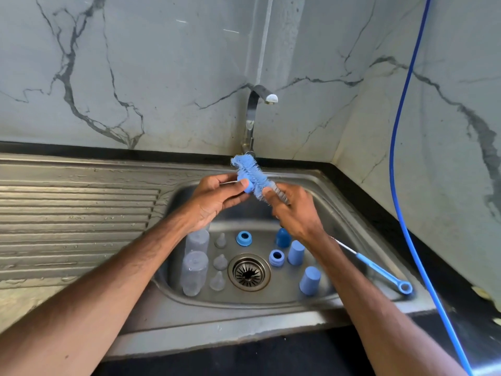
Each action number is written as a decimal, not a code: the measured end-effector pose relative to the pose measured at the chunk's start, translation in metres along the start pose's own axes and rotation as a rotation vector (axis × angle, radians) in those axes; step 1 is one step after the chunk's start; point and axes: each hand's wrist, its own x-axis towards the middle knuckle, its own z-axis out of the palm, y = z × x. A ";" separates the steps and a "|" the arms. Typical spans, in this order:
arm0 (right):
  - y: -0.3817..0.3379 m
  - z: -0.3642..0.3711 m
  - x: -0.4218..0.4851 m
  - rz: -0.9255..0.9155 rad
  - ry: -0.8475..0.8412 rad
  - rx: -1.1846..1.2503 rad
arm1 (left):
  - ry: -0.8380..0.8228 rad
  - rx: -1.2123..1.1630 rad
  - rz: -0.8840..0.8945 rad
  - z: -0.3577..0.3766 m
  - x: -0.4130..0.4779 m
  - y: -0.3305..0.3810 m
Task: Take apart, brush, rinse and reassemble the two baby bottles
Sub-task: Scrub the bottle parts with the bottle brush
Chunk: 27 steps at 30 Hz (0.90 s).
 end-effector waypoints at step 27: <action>0.047 -0.019 0.020 0.232 0.084 -0.166 | -0.423 1.242 -0.169 0.070 0.006 -0.082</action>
